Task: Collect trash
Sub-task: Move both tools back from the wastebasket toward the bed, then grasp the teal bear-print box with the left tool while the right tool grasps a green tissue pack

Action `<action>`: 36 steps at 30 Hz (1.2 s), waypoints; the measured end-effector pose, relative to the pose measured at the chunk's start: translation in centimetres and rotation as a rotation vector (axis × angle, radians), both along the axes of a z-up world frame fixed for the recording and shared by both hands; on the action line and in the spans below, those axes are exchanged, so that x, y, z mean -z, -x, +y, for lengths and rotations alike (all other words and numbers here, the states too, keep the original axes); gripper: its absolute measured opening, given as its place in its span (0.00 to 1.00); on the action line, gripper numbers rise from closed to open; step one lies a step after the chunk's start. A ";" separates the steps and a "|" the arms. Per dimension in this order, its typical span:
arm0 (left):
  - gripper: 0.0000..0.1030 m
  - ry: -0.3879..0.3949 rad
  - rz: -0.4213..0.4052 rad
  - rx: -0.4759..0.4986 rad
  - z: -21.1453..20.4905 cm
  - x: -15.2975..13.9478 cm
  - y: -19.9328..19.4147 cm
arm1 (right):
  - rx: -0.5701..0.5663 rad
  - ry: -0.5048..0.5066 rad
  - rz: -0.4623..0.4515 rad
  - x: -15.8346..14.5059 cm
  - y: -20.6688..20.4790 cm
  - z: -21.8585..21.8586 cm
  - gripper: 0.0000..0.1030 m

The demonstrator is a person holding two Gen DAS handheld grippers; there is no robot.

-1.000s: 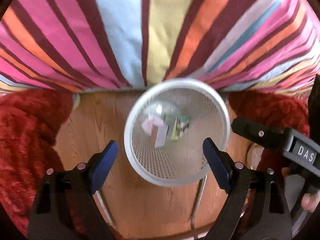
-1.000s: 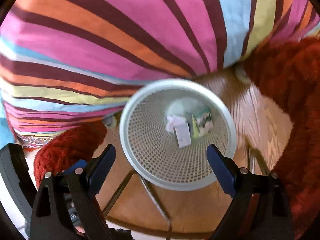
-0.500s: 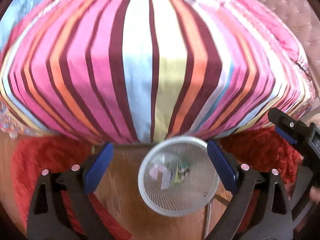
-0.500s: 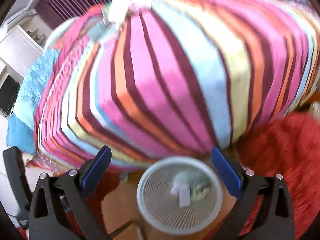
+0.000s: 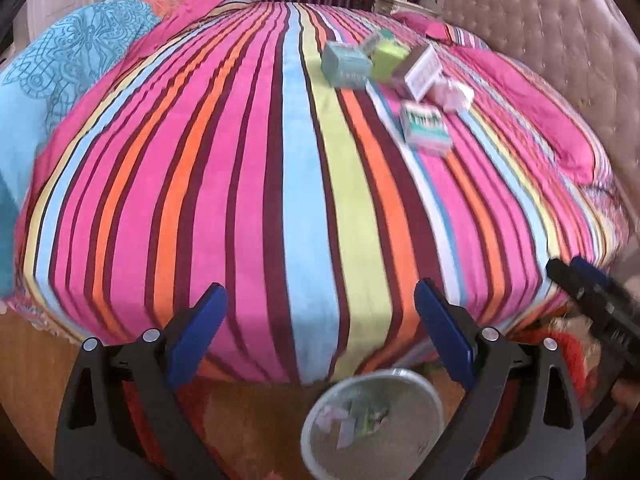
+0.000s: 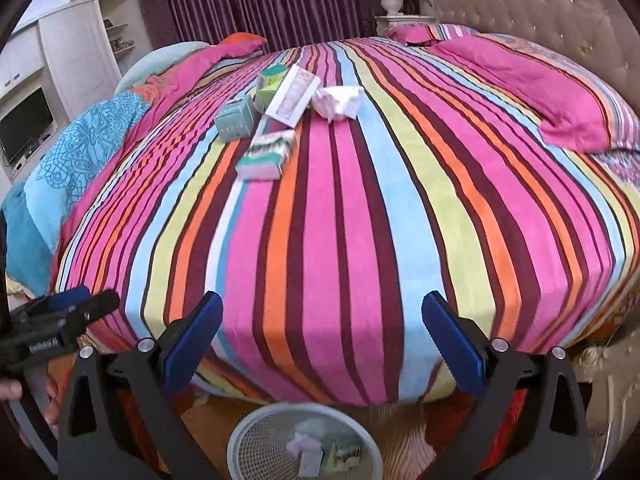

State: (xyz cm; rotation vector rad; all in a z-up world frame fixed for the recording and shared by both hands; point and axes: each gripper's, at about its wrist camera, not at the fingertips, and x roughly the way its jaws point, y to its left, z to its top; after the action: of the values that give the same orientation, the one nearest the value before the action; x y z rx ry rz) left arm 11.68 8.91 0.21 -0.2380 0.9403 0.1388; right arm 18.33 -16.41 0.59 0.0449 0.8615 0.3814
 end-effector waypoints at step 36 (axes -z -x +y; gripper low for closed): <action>0.89 0.009 -0.001 0.182 3.3 -0.7 -29.1 | -0.126 0.185 -0.069 2.0 -12.1 11.9 0.89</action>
State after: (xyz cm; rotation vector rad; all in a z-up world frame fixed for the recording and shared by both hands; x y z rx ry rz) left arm 40.78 12.16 0.88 -0.1604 0.9569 -0.0328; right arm 30.45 -4.48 -1.44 -0.1929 0.8305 0.4171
